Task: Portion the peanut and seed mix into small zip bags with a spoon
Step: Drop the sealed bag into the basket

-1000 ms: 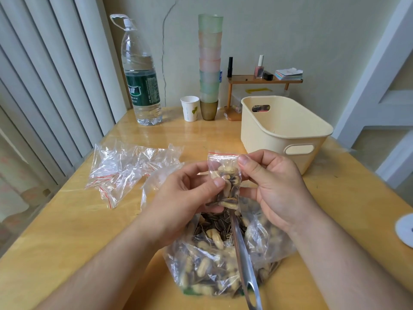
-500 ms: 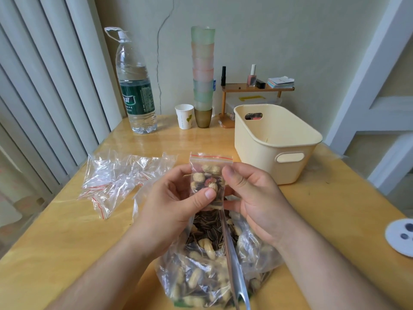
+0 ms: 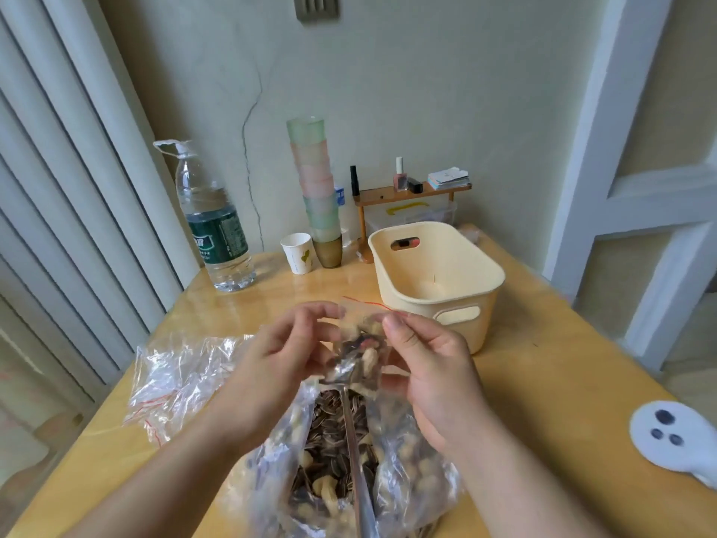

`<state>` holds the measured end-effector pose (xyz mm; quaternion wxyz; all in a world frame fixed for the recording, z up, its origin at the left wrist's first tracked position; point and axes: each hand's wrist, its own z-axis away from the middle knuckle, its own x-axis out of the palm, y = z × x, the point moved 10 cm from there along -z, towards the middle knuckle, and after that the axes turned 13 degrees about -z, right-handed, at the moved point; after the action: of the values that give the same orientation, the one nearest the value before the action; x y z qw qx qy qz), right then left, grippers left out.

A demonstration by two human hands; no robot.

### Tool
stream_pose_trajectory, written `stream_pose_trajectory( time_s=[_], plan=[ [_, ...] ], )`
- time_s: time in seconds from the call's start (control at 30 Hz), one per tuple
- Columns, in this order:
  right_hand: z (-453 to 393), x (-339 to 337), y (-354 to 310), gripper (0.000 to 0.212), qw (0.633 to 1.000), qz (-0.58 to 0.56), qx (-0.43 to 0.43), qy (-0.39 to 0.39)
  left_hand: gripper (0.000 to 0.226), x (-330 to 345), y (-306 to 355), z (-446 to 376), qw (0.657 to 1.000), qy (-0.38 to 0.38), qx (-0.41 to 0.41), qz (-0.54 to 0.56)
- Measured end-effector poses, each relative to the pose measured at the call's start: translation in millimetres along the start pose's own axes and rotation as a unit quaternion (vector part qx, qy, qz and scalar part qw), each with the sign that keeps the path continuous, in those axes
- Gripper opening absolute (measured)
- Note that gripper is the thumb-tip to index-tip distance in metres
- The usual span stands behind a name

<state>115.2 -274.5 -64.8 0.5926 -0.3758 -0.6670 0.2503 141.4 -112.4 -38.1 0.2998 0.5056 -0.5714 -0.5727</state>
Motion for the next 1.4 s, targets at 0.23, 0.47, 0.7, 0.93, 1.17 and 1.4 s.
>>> stream_pose_trajectory(
  time_s=[0.23,0.47,0.7,0.93,1.17,1.4],
  plan=[
    [-14.9,-51.1,-64.4,0.016,0.988,0.053,-0.109,0.100,0.037,44.3,-22.0,-93.9,0.973,-0.038,-0.156,-0.164],
    [-51.0,-43.8,-148.2,0.015,0.958,0.192,-0.204,0.060,0.044,56.7,-16.6,-129.8,0.937,-0.001,-0.194,-0.290],
    [-98.3,-60.1,-130.7,0.014,0.920,0.376,-0.103,0.047,0.021,60.5,1.3,-110.3,0.957,0.076,-0.112,-0.257],
    [-79.1,-52.4,-115.6,0.014,0.841,0.538,-0.047,0.026,0.030,80.9,16.8,-43.2,0.946,0.130,0.002,-0.298],
    [-62.2,-47.7,-103.5,0.023,0.618,0.785,0.035,-0.023,0.032,81.0,27.2,-31.8,0.944,0.124,0.010,-0.305],
    [-58.0,-38.0,-77.7,0.033,0.490,0.866,0.086,-0.056,0.030,83.3,27.3,-27.6,0.947,0.112,-0.010,-0.302]
  ],
)
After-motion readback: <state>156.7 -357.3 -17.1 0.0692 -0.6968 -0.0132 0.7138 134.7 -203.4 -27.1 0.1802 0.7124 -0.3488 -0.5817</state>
